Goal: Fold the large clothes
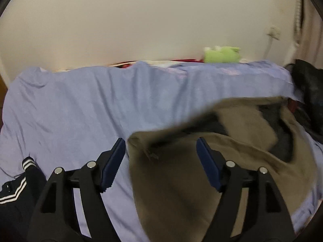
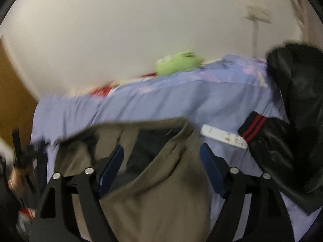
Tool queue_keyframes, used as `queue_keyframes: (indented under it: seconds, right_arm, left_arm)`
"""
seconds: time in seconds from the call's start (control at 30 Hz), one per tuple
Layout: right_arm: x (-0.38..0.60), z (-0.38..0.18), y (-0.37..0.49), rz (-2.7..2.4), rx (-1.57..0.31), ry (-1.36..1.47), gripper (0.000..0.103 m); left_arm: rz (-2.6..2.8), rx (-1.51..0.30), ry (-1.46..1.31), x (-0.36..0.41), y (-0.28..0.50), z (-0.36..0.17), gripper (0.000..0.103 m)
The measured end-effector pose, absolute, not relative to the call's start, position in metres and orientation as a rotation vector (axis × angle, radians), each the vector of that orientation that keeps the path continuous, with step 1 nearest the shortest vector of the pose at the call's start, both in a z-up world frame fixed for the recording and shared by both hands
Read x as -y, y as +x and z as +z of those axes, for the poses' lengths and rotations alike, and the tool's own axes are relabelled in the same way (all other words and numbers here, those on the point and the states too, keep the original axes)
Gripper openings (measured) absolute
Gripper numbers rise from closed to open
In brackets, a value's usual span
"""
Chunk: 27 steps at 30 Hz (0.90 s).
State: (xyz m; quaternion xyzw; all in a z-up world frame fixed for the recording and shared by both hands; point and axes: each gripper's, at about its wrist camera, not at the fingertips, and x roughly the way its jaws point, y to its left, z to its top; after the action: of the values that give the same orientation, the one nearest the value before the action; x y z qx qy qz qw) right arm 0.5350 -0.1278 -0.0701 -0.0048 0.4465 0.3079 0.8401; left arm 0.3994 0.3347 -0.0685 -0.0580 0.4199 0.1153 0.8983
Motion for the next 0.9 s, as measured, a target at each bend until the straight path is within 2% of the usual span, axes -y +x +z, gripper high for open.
queue_keyframes:
  seconds: [0.07,0.13,0.17,0.4,0.47,0.6,0.73,0.77,0.8,0.83,0.87,0.9]
  right_arm:
    - [0.112,-0.064,0.501,0.724,-0.938,-0.125,0.081]
    - [0.096,-0.064,0.472,0.787,-0.939,-0.21,0.082]
    - [0.089,-0.067,0.459,0.808,-0.943,-0.249,0.082]
    - [0.024,-0.108,0.399,0.876,-0.974,-0.424,0.082]
    - [0.002,-0.121,0.395,0.874,-0.973,-0.485,0.082]
    - [-0.03,-0.134,0.411,0.814,-0.957,-0.57,0.082]
    - [-0.052,-0.159,0.439,0.733,-1.096,-0.566,0.081]
    - [-0.059,-0.171,0.445,0.702,-1.108,-0.622,0.07]
    - [-0.064,-0.178,0.448,0.681,-1.11,-0.674,0.035]
    - [-0.069,-0.184,0.451,0.655,-1.117,-0.72,0.012]
    - [-0.073,-0.187,0.457,0.629,-1.121,-0.746,0.003]
    - [-0.076,-0.187,0.461,0.617,-1.116,-0.757,0.003]
  left_arm:
    - [0.191,-0.881,-0.183,-0.317,0.38,-0.063,0.071]
    - [0.159,-0.882,-0.24,-0.294,0.346,-0.064,0.08]
    - [0.144,-0.879,-0.262,-0.283,0.33,-0.068,0.081]
    - [0.08,-0.878,-0.325,-0.217,0.22,-0.115,0.081]
    - [0.103,-0.844,-0.313,-0.209,0.196,-0.129,0.081]
    - [0.035,-0.848,-0.291,-0.202,0.196,-0.142,0.081]
    - [0.049,-0.818,-0.262,-0.209,0.198,-0.145,0.081]
    - [0.04,-0.814,-0.285,-0.209,0.199,-0.146,0.081]
    - [0.032,-0.813,-0.311,-0.212,0.2,-0.147,0.081]
    - [0.031,-0.814,-0.325,-0.213,0.2,-0.148,0.081]
    - [0.039,-0.824,-0.35,-0.218,0.202,-0.152,0.081]
    - [0.045,-0.835,-0.373,-0.221,0.202,-0.155,0.081]
